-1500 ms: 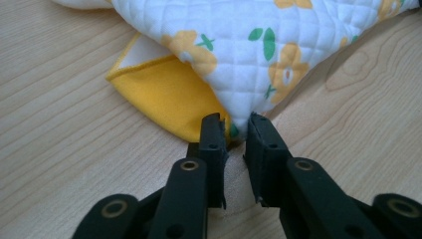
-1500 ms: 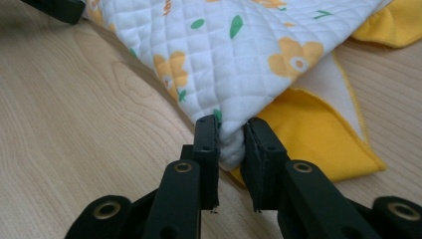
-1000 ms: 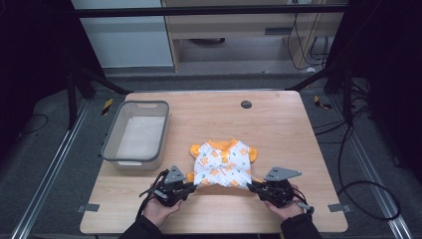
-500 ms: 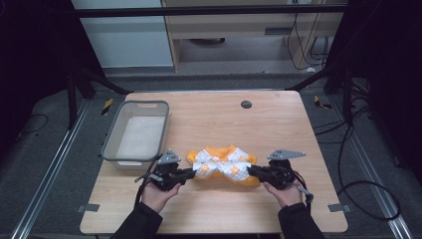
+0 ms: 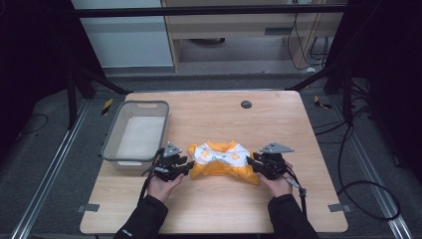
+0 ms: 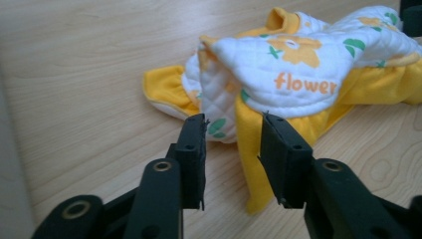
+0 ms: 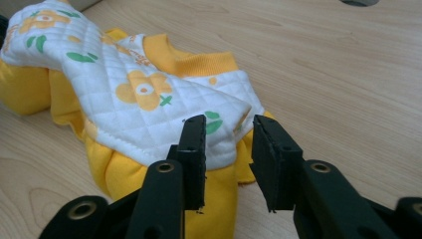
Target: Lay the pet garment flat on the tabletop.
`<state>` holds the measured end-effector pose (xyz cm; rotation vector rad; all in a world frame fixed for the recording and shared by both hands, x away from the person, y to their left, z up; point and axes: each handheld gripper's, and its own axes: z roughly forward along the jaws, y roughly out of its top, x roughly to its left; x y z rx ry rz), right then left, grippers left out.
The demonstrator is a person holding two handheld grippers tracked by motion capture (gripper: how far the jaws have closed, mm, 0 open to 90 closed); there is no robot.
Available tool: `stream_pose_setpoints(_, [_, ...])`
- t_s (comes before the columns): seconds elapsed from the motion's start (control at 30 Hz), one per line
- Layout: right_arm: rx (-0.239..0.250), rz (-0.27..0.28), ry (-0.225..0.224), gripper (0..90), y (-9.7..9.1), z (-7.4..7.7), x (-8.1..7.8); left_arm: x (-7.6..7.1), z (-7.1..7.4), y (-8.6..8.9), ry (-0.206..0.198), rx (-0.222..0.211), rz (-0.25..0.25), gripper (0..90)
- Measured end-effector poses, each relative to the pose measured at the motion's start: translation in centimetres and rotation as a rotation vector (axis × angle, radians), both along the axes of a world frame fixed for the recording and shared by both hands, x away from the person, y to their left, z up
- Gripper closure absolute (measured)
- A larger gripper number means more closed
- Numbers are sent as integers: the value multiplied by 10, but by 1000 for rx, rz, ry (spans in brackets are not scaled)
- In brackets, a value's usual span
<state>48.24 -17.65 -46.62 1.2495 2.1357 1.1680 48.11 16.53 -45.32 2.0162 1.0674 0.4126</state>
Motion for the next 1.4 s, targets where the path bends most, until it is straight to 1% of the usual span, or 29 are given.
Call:
stream_pose_setpoints(0.03, [6,2,-17,624,-3,3,-3,0,0,0,0,0,0,567])
stream_pose_setpoints(0.13, [13,5,-50,577,-8,10,-9,-8,6,10,-22,5,-7,516])
stream_pose_setpoints(0.2, [9,18,-59,557,-12,14,-16,-14,8,13,-30,5,-19,471])
stream_pose_setpoints(0.23, [9,18,-59,557,-12,14,-16,-14,8,13,-30,5,-19,453])
stream_pose_setpoints(0.27, [2,41,-59,533,-17,16,-24,-20,7,15,-37,3,-32,441])
stream_pose_setpoints(0.3, [2,41,-59,533,-17,16,-24,-20,7,15,-37,3,-32,432])
stream_pose_setpoints(0.33, [-1,63,-52,515,-19,13,-32,-25,3,15,-37,22,-49,421])
stream_pose_setpoints(0.37, [-1,63,-52,515,-19,13,-32,-25,3,15,-37,22,-49,417])
stream_pose_setpoints(0.4, [-4,84,-36,499,-21,8,-37,-29,-3,12,-27,37,-64,413])
stream_pose_setpoints(0.47, [-7,93,-27,494,-21,6,-39,-29,-5,11,-24,38,-67,408])
stream_pose_setpoints(0.5, [-12,106,-9,486,-21,0,-41,-30,-9,8,-15,41,-71,404])
stream_pose_setpoints(0.53, [-14,110,1,484,-21,-3,-41,-30,-9,8,-15,41,-71,400])
stream_pose_setpoints(0.57, [-14,110,1,484,-21,-3,-41,-30,-11,6,-13,43,-74,400])
stream_pose_setpoints(0.6, [-20,116,22,485,-20,-9,-41,-29,-15,2,-9,59,-73,401])
stream_pose_setpoints(0.7, [-33,121,31,486,-18,-14,-40,-28,-18,-2,-10,76,-76,401])
stream_pose_setpoints(0.73, [-37,117,38,488,-18,-16,-38,-28,-20,-3,-13,73,-72,405])
stream_pose_setpoints(0.77, [-41,113,48,496,-17,-19,-34,-27,-22,-4,-17,72,-72,420])
stream_pose_setpoints(0.83, [-34,106,66,513,-17,-21,-31,-23,-29,-7,-12,87,-75,432])
stream_pose_setpoints(0.97, [-34,115,79,551,-16,-24,-27,-20,-33,-9,-1,78,-80,495])
stream_pose_setpoints(1.0, [-37,120,81,566,-15,-25,-27,-20,-35,-9,3,76,-81,495])
stream_pose_setpoints(1.03, [-32,127,97,610,-14,-26,-26,-19,-35,-9,5,73,-80,543])
stream_pose_setpoints(1.07, [-30,132,100,639,-14,-25,-26,-18,-36,-9,18,50,-77,573])
stream_pose_setpoints(1.1, [-34,131,98,667,-14,-25,-27,-18,-36,-9,21,45,-73,598])
stream_pose_setpoints(1.13, [-34,131,98,667,-14,-25,-27,-18,-36,-9,21,45,-73,638])
stream_pose_setpoints(1.17, [-37,134,90,748,-14,-24,-27,-18,-36,-9,20,40,-73,683])
stream_pose_setpoints(1.27, [-32,147,96,848,-13,-22,-28,-19,-37,-9,21,36,-77,786])
stream_pose_setpoints(1.3, [-31,150,99,856,-13,-22,-29,-19,-37,-9,21,36,-77,811])
stream_pose_setpoints(1.33, [-30,156,99,861,-12,-21,-29,-20,-35,-9,21,34,-89,831])
stream_pose_setpoints(1.4, [-25,161,101,865,-12,-19,-30,-21,-32,-8,21,27,-100,846])
